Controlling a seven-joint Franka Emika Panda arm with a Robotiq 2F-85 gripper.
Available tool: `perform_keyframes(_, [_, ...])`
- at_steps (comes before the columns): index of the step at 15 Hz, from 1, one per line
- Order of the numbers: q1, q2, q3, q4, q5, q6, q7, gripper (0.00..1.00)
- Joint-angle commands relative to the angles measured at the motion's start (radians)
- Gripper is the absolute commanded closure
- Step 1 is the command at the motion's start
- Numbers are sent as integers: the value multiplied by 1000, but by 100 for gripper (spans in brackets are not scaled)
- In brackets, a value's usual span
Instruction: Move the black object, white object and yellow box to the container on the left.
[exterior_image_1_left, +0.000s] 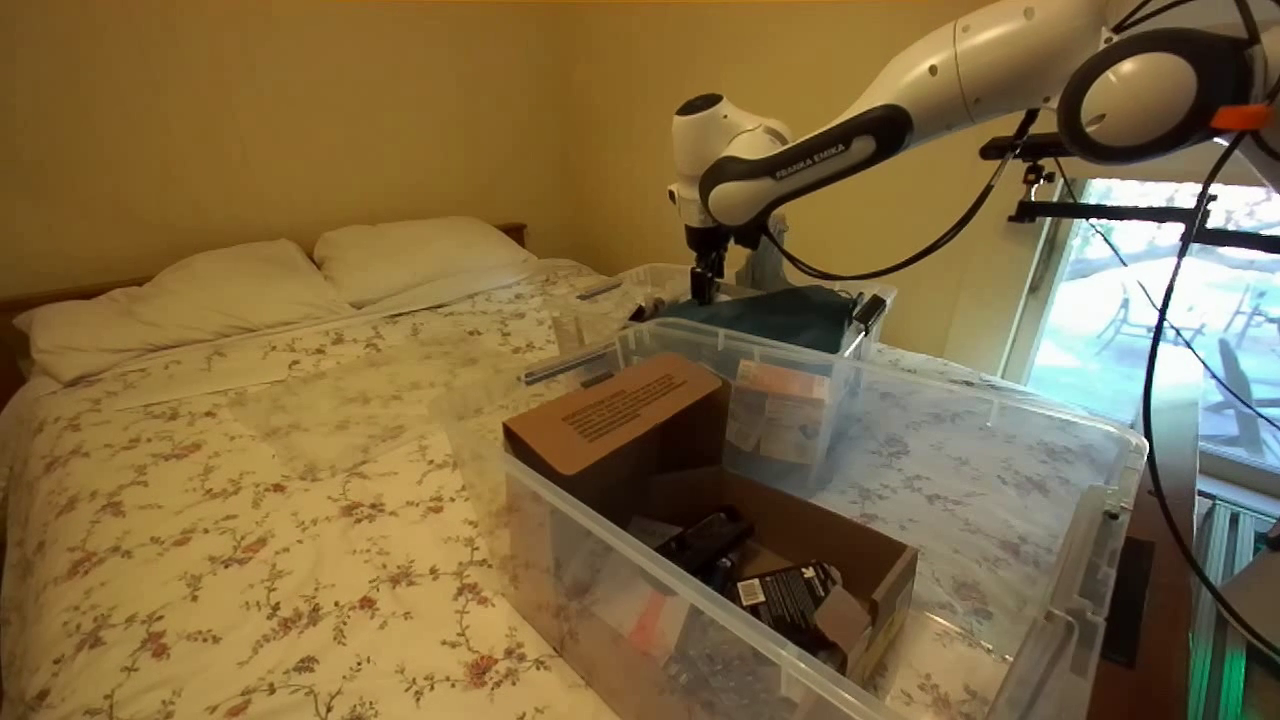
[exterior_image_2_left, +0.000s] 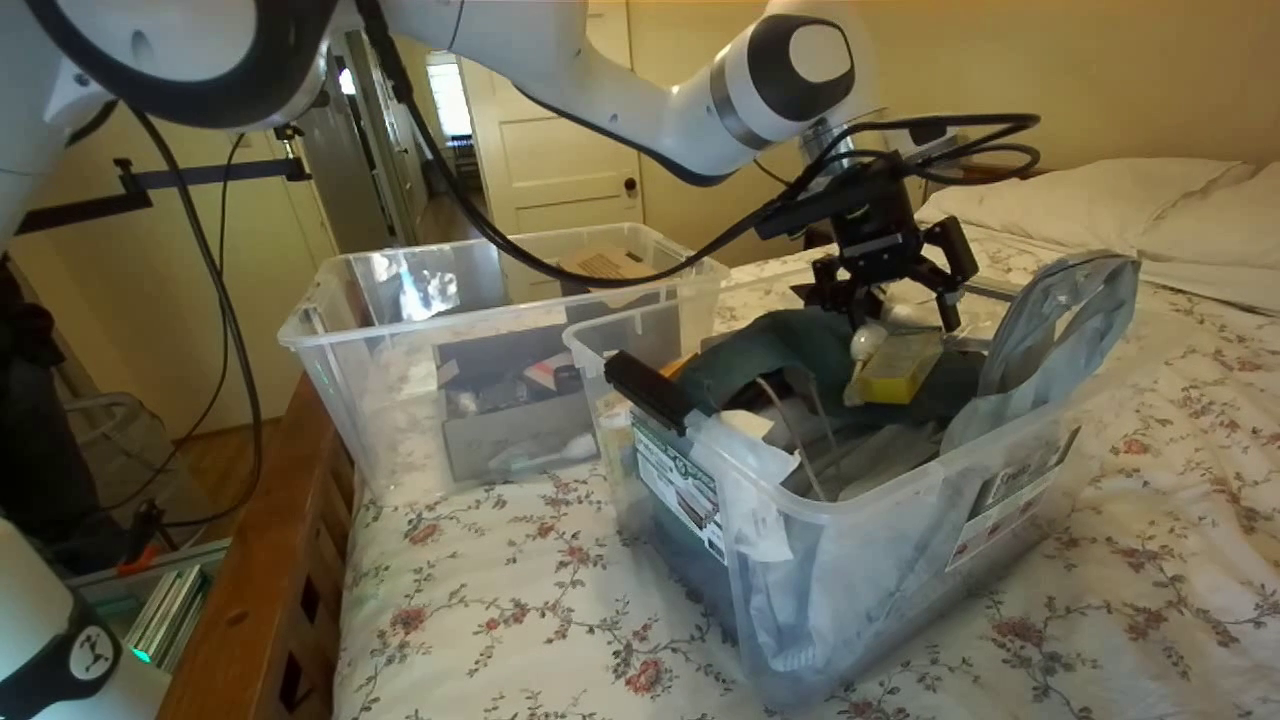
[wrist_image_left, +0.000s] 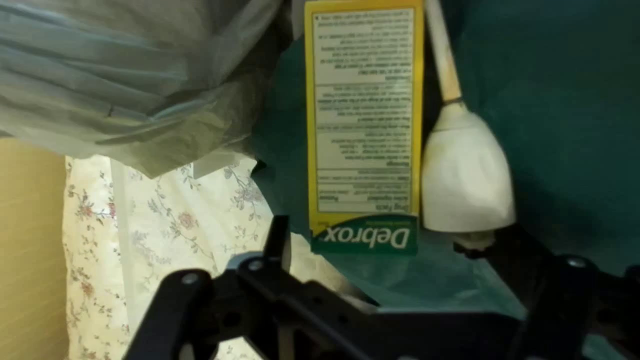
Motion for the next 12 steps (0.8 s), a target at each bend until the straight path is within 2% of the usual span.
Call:
perform_keyframes(1, [44,24,-52,29,-17,-41,84,0])
perform_keyframes(5, [54,23,-86,6,-18,-50,174,3])
perform_keyframes(6, [49,29,-89,14,-11,-62,186,18])
perform_keyframes(7, [46,30,-93,19,-8,-72,197,27])
perform_keyframes(10, [39,31,-99,27,-5,-94,203,48])
perform_keyframes(12, [38,12,-99,31,-4,-124,184,55])
